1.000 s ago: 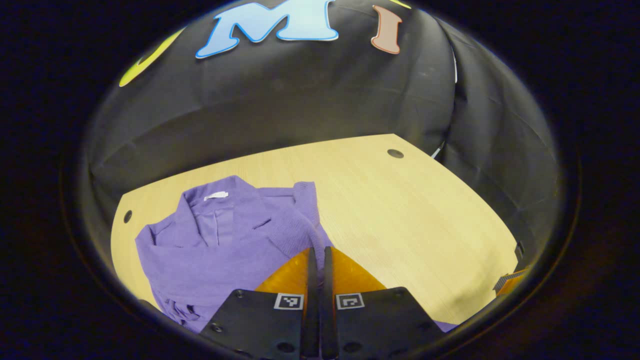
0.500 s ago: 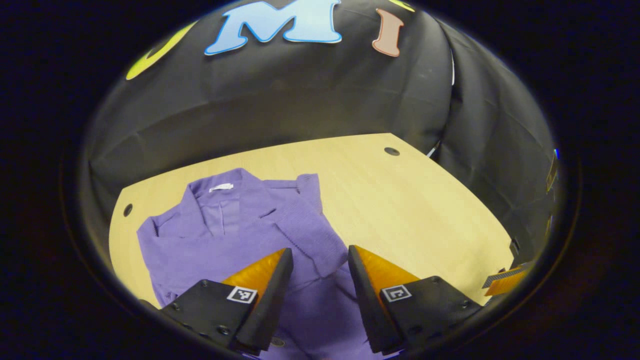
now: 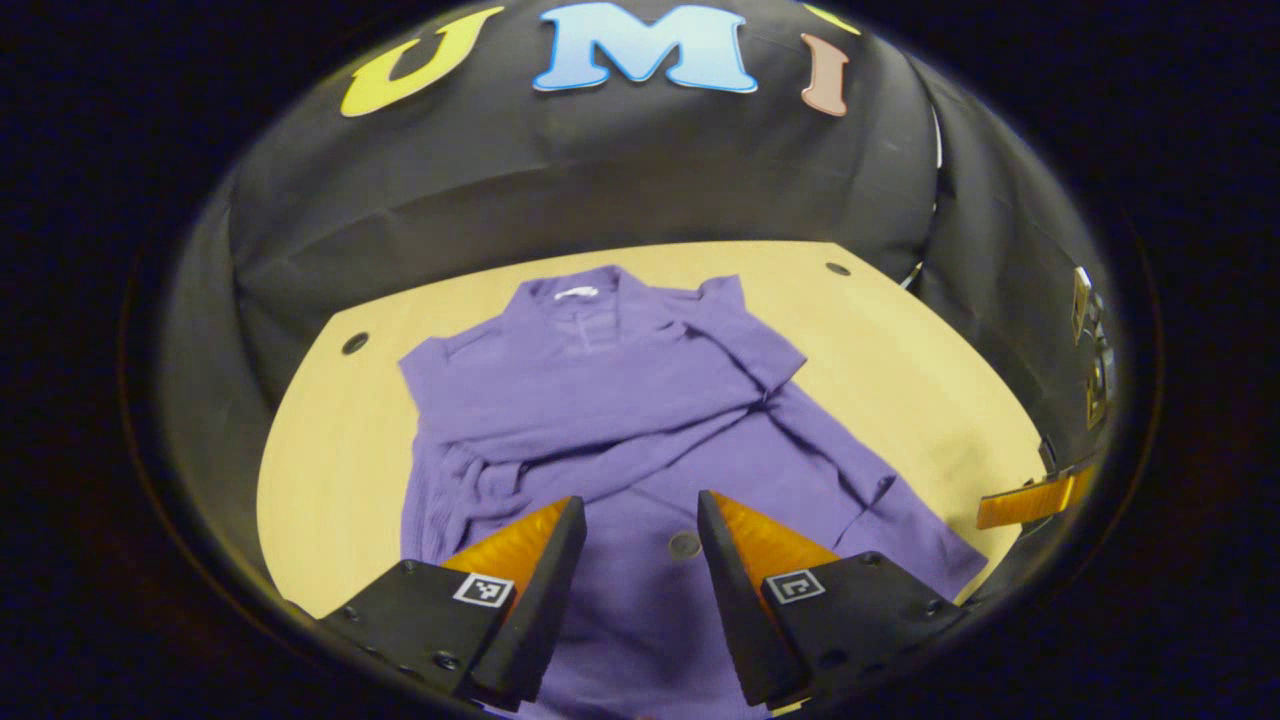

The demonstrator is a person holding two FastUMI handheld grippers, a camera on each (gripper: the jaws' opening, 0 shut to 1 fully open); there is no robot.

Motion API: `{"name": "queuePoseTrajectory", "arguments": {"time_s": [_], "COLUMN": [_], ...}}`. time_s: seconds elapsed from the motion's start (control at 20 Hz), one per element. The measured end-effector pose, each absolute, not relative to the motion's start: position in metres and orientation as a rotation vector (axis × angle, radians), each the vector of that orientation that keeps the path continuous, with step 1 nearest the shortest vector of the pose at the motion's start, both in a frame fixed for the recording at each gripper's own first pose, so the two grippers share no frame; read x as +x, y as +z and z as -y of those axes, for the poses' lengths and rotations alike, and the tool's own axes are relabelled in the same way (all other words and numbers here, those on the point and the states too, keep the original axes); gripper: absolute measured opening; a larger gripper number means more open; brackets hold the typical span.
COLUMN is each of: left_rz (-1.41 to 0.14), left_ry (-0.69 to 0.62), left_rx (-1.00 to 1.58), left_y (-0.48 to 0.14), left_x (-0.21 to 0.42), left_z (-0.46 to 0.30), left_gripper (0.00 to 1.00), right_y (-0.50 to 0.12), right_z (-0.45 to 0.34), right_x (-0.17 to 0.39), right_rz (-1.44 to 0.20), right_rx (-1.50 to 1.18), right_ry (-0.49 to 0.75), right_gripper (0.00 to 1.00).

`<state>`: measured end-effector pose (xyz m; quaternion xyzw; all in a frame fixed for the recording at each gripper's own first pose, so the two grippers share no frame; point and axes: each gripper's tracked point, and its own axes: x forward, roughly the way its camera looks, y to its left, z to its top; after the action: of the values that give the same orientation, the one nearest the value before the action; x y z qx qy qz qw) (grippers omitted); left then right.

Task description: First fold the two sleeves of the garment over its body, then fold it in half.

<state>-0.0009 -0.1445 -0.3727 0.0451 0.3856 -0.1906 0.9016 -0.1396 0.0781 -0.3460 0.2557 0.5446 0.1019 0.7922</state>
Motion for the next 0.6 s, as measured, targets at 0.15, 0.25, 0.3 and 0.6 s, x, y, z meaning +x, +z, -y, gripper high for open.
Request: {"name": "queuePoseTrajectory", "arguments": {"time_s": [0.15,0.25,0.3,0.6], "left_rz": [-0.851,-0.888,-0.902,-0.973], "left_ry": [-0.317,-0.272,-0.249,-0.156], "left_rx": [0.083,0.076,0.070,0.050], "left_y": [-0.388,-0.399,-0.403,-0.424], "left_x": [-0.041,-0.065,-0.075,-0.119], "left_z": [0.098,0.071,0.059,0.012], "left_gripper": [0.77,0.77,0.77,0.77], "right_y": [-0.358,-0.363,-0.366,-0.384], "right_z": [-0.092,-0.097,-0.102,-0.106], "right_x": [-0.149,-0.155,-0.156,-0.166], "right_rz": [-1.221,-1.251,-1.263,-1.310], "right_rx": [0.497,0.451,0.425,0.252], "right_ry": [0.240,0.249,0.260,0.254], "right_gripper": [0.71,0.71,0.71,0.79]}}
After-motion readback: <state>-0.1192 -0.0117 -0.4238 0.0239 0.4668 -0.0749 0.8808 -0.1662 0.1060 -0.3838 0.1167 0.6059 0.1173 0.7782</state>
